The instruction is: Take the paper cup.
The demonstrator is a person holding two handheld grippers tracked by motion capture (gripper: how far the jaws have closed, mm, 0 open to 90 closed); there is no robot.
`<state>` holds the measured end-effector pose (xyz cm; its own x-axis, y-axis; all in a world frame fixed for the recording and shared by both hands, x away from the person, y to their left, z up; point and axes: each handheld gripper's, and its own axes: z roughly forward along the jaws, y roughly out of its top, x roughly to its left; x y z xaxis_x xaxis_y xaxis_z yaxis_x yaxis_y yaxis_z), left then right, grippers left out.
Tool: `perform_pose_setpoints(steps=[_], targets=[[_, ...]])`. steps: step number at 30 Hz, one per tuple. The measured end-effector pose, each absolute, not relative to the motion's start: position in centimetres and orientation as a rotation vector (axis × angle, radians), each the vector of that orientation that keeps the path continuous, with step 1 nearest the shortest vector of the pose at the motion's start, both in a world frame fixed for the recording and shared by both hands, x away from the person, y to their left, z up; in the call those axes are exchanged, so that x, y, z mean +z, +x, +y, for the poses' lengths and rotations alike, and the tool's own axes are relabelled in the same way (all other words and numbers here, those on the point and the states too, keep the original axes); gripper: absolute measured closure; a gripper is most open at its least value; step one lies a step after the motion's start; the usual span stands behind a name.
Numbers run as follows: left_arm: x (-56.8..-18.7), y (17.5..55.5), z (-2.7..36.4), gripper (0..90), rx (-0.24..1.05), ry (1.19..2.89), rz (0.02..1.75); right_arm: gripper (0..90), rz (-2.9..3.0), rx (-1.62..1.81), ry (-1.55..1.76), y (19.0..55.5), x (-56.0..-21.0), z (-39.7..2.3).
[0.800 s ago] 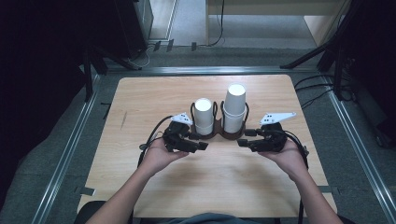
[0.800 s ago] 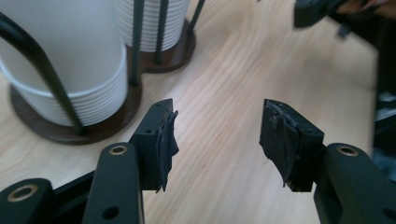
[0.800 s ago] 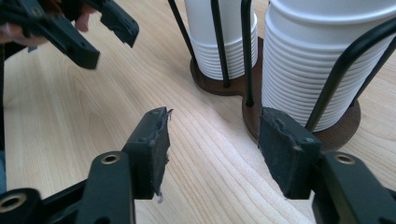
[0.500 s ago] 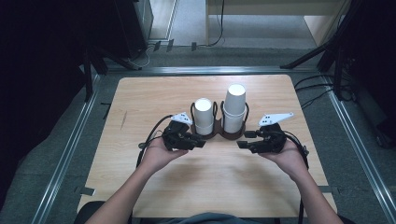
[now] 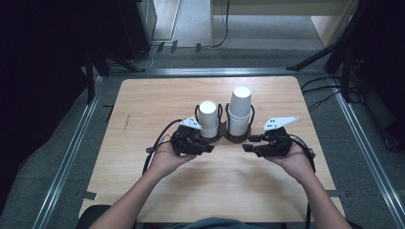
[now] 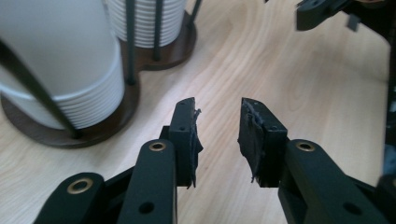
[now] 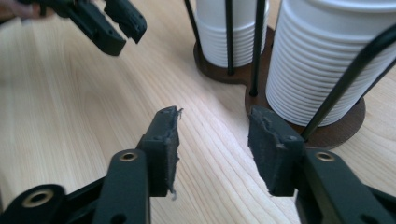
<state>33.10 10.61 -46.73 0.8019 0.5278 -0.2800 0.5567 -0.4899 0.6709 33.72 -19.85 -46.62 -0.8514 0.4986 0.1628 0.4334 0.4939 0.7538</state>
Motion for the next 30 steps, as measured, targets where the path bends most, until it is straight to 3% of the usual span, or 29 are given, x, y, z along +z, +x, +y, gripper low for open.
perform_pose_setpoints(steps=[12, 21, 30], targets=[[-46.6, 33.6, 10.3, 70.4, 0.003, 2.156, 0.839, 50.4, 2.641, 1.36, 0.852, 34.6, -45.9, -20.4], [-45.8, 33.8, 8.1, 71.2, 0.025, 2.131, 0.833, 45.6, 2.587, 1.441, 0.837, 35.2, -43.8, -21.5], [-45.9, 34.2, 5.7, 78.4, 0.068, 2.093, 0.859, 42.4, 2.573, 1.386, 0.862, 36.2, -41.9, -21.7]])
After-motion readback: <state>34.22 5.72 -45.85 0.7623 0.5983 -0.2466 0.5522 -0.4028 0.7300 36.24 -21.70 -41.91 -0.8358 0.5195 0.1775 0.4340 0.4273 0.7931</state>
